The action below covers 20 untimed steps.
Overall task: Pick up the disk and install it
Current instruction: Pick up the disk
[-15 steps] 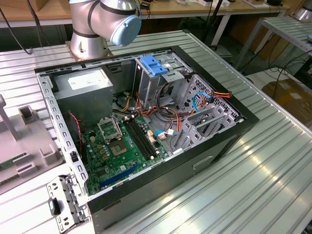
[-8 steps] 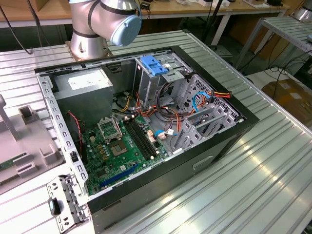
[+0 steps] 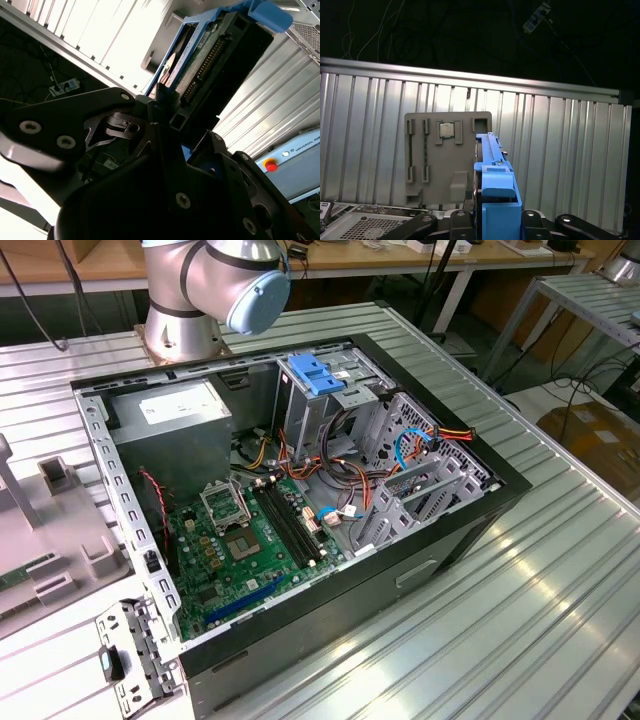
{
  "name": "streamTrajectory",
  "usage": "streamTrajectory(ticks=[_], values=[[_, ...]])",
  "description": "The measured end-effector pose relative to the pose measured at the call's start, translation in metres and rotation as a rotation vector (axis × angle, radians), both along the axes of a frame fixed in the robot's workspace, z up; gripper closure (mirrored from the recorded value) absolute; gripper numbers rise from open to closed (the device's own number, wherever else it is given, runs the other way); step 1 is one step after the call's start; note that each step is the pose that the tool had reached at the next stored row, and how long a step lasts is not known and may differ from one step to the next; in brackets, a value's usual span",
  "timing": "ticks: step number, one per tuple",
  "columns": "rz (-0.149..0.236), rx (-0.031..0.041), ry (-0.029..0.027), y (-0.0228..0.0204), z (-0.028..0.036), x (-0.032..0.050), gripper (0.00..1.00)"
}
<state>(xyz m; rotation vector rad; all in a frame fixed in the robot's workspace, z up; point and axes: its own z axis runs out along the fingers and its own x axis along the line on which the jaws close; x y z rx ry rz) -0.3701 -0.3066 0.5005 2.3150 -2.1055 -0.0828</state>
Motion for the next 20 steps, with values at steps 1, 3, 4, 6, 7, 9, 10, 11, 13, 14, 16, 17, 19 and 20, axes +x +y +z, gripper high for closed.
streamTrajectory(ticks=[1, 3, 4, 6, 7, 9, 10, 11, 13, 14, 16, 17, 19, 20], values=[[0.0, 0.0, -0.0001, 0.0, 0.0, 0.0004, 0.64], [0.0, 0.0, 0.0, 0.0, 0.0, 0.0008, 0.64], [0.0, 0.0, 0.0, 0.0, 0.0, 0.0011, 0.64], [0.0, 0.0, 0.0, 0.0, 0.0, 0.0014, 0.64], [0.0, 0.0, -0.0001, 0.0, 0.0, 0.0018, 0.64], [0.0, 0.0, -0.0001, 0.0, 0.0, 0.0021, 0.64], [0.0, 0.0, 0.0, 0.0, 0.0, 0.0025, 0.64], [0.0, 0.0, 0.0, 0.0, 0.0, 0.0026, 0.64], [0.0, 0.0, 0.0, 0.0, 0.0, 0.0031, 0.64], [0.0, 0.0, 0.0, 0.0, 0.0, 0.0033, 0.64], [0.0, 0.0, 0.0, 0.0, 0.0, 0.0038, 0.64], [0.0, 0.0001, -0.0001, 0.0, 0.0, 0.004, 0.64], [0.0, 0.0, 0.0, 0.0, 0.0, 0.0051, 0.64], [0.0, 0.0, 0.0001, 0.0, 0.0, 0.0054, 0.64]])
